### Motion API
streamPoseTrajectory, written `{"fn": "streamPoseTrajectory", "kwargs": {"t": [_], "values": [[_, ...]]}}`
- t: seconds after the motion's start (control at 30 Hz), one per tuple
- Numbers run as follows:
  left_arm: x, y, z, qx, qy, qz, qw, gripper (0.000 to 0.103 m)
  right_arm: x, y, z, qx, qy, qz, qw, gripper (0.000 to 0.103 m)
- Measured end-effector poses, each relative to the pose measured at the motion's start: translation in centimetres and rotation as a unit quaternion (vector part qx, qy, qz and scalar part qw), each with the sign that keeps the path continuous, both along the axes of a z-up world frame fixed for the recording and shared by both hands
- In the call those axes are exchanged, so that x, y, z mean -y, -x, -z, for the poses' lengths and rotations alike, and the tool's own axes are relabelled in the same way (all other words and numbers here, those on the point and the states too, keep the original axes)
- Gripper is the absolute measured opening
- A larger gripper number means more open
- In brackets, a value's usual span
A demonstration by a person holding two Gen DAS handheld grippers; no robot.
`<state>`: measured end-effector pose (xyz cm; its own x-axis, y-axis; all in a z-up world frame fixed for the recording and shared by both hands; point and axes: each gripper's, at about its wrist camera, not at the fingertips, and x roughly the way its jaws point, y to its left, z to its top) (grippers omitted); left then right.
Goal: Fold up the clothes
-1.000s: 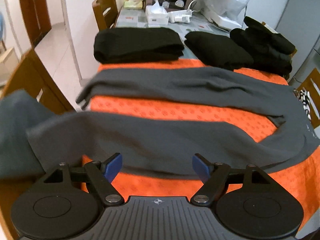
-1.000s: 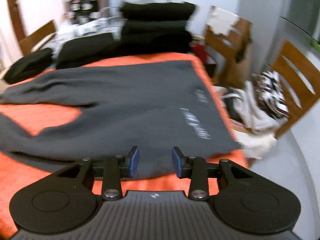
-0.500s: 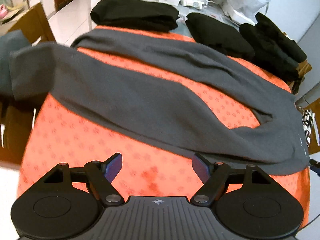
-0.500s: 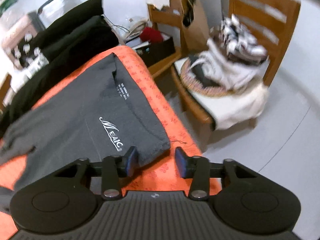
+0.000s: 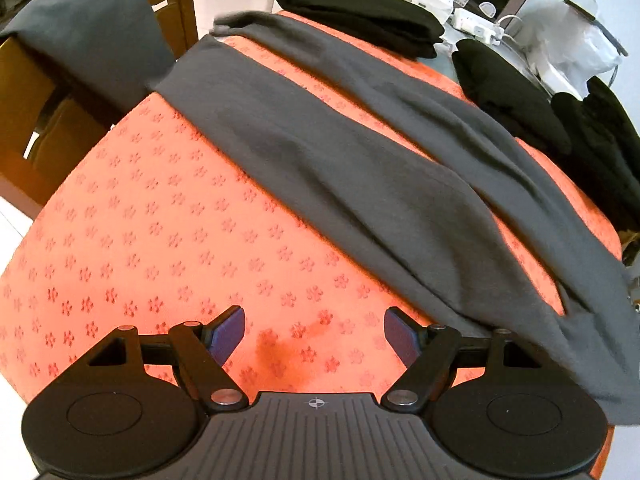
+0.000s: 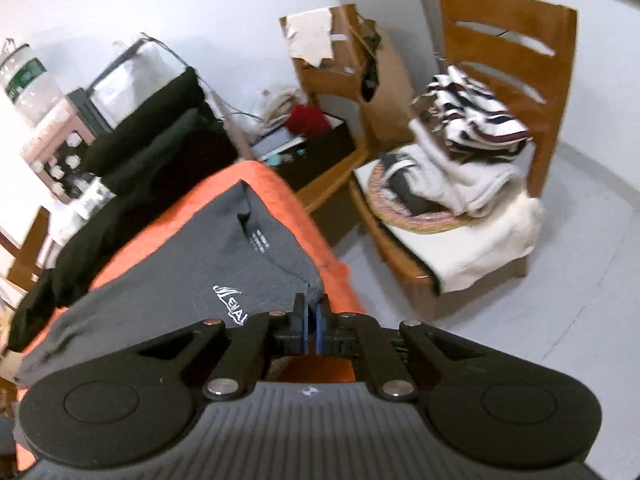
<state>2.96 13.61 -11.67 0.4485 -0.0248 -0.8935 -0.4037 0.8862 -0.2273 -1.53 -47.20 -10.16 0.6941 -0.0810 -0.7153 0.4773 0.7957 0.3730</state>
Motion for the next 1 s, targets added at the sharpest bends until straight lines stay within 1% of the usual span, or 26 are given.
{"fn": "streamPoseTrajectory", "kwargs": {"t": [0.13, 0.27, 0.37, 0.47, 0.67, 0.73, 0.83, 0.87, 0.93, 1.0], "values": [[0.9, 0.3, 0.3, -0.005, -0.006, 0.0, 1.0, 0.078, 0.1, 0.8, 0.9, -0.02, 0.038, -0.042, 0.998, 0.005], [2.1, 0.6, 0.1, -0.017, -0.026, 0.017, 0.9994, 0.078, -1.5, 0.7, 1.1, -0.017, 0.083, -0.07, 0.994, 0.007], [2.5, 0.4, -0.1, -0.026, -0.045, 0.029, 0.9982, 0.078, -2.3, 0.8, 1.4, -0.013, 0.102, -0.079, 0.992, 0.011], [2.8, 0.1, -0.4, -0.031, -0.062, 0.038, 0.9969, 0.078, -2.5, 1.2, 1.9, -0.01, 0.102, -0.078, 0.992, 0.012], [3.5, -0.5, -1.0, -0.022, -0.083, 0.049, 0.9951, 0.078, -2.1, 2.2, 2.7, -0.005, 0.085, -0.073, 0.994, 0.014], [3.9, -0.6, -0.9, -0.019, -0.089, 0.053, 0.9944, 0.078, -1.6, 2.3, 3.1, -0.015, 0.081, -0.058, 0.995, 0.011], [4.4, -0.6, -0.8, -0.014, -0.094, 0.057, 0.9938, 0.078, -0.6, 2.2, 3.8, -0.043, 0.067, -0.037, 0.996, 0.011], [4.6, -0.6, -0.7, -0.012, -0.096, 0.058, 0.9936, 0.078, -0.4, 2.3, 3.9, -0.049, 0.068, -0.034, 0.996, 0.011], [4.5, -0.6, -0.7, -0.005, -0.1, 0.058, 0.9933, 0.078, -0.4, 2.6, 3.8, -0.057, 0.087, -0.036, 0.994, 0.011], [4.2, -0.6, -0.6, 0.001, -0.103, 0.055, 0.9932, 0.078, -0.5, 2.8, 3.1, -0.055, 0.101, -0.041, 0.992, 0.012]]}}
